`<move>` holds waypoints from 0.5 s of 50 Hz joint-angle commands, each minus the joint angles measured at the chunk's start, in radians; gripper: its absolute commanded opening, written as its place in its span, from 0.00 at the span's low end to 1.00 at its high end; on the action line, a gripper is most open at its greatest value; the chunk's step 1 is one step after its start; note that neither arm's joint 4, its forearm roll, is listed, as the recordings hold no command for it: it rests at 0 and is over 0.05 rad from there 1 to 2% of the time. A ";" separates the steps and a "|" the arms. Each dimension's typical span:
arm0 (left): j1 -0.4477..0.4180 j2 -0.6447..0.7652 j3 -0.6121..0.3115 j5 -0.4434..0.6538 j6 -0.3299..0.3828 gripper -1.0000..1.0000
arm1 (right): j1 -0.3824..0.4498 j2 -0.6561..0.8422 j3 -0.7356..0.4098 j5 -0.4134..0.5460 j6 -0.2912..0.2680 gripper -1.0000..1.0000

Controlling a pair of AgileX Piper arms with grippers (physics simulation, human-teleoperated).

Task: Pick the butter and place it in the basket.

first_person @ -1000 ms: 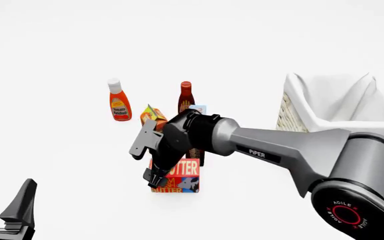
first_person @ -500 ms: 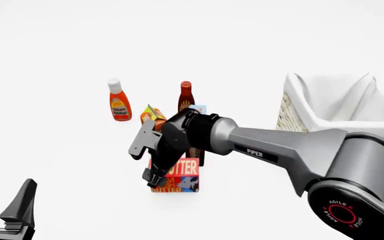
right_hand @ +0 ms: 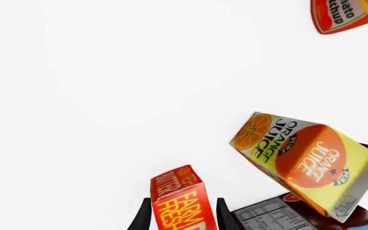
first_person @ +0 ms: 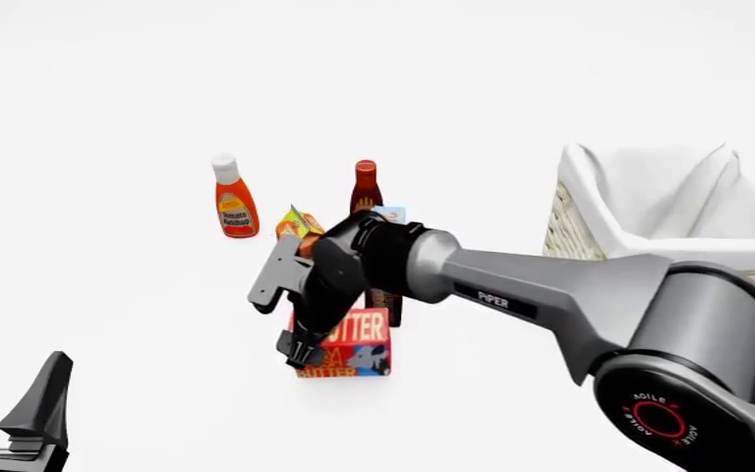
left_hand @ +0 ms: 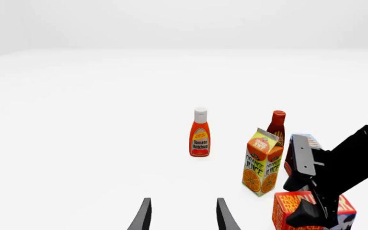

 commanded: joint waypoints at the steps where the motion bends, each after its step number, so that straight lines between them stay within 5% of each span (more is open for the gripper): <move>1: 0.000 0.000 0.000 0.000 0.000 1.00 | -0.034 0.117 -0.001 0.012 0.023 1.00; 16: 0.000 0.000 0.000 0.000 0.000 1.00 | -0.031 0.174 -0.027 0.044 0.043 1.00; 17: 0.000 0.000 0.000 0.000 0.000 1.00 | -0.032 0.175 -0.027 0.044 0.043 0.00; 25: 0.000 0.000 0.000 0.000 0.000 1.00 | -0.029 0.182 -0.024 0.045 0.047 0.00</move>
